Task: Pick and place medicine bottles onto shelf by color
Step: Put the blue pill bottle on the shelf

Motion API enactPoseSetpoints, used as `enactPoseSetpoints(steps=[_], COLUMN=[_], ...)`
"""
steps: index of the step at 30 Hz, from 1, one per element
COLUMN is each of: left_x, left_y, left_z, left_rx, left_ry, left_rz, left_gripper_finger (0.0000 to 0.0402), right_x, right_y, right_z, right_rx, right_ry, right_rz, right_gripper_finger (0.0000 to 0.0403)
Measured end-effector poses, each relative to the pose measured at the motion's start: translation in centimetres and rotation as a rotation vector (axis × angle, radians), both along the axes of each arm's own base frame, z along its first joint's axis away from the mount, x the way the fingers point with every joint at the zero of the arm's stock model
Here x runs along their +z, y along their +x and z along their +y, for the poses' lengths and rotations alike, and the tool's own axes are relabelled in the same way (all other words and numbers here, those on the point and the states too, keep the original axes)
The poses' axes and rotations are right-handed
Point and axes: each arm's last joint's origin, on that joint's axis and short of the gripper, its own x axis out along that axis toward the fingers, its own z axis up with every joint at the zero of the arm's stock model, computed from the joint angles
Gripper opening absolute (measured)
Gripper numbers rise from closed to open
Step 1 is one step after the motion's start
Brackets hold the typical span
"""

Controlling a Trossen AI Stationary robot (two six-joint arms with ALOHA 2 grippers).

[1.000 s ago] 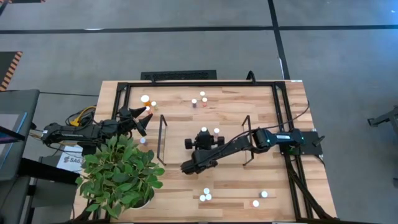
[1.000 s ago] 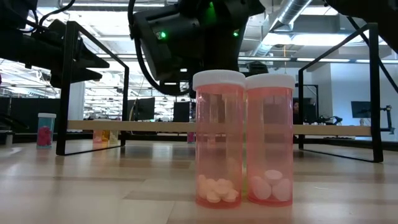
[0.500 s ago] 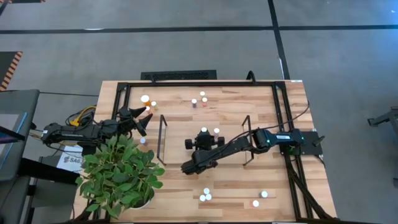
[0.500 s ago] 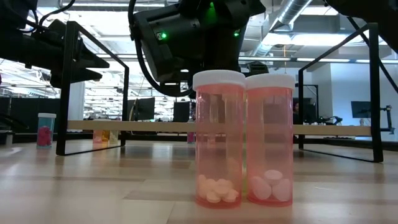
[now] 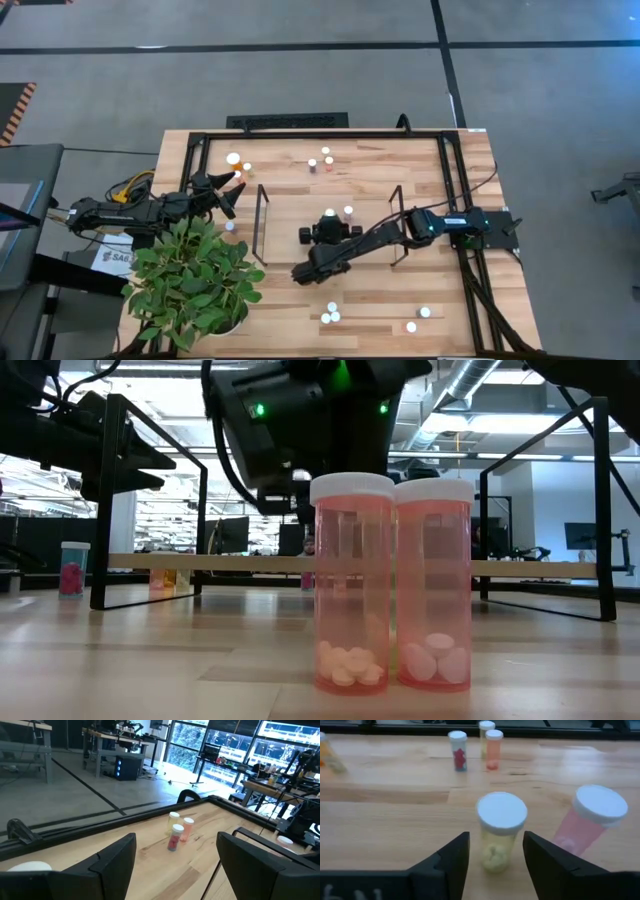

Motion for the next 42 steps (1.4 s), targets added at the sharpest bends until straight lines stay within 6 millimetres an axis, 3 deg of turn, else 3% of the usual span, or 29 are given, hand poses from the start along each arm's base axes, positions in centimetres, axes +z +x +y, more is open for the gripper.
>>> enactPoseSetpoints(steps=[13,22,27,34,42], left_x=[0.0,0.0,0.0,0.0,0.0], left_y=[0.0,0.0,0.0,0.0,0.0], left_z=[0.0,0.0,0.0,0.0,0.0], left_rx=[0.0,0.0,0.0,0.0,0.0], left_ry=[0.0,0.0,0.0,0.0,0.0], left_rz=[0.0,0.0,0.0,-0.001,-0.001], left_gripper_finger=[0.0265,0.0265,0.0265,0.0265,0.0265], right_x=[1.9,5.0,8.7,14.9,18.8], right_y=[0.7,0.0,-1.2,-3.8,-8.4], right_z=[0.9,1.0,1.1,1.2,3.4], right_rx=[-0.006,-0.041,-0.045,0.141,0.281], right_ry=[0.16,0.361,0.573,0.968,1.018], right_rz=[0.004,-0.004,-0.012,0.082,0.095], right_gripper_finger=[0.021,0.0206,0.0205,0.0205,0.0204])
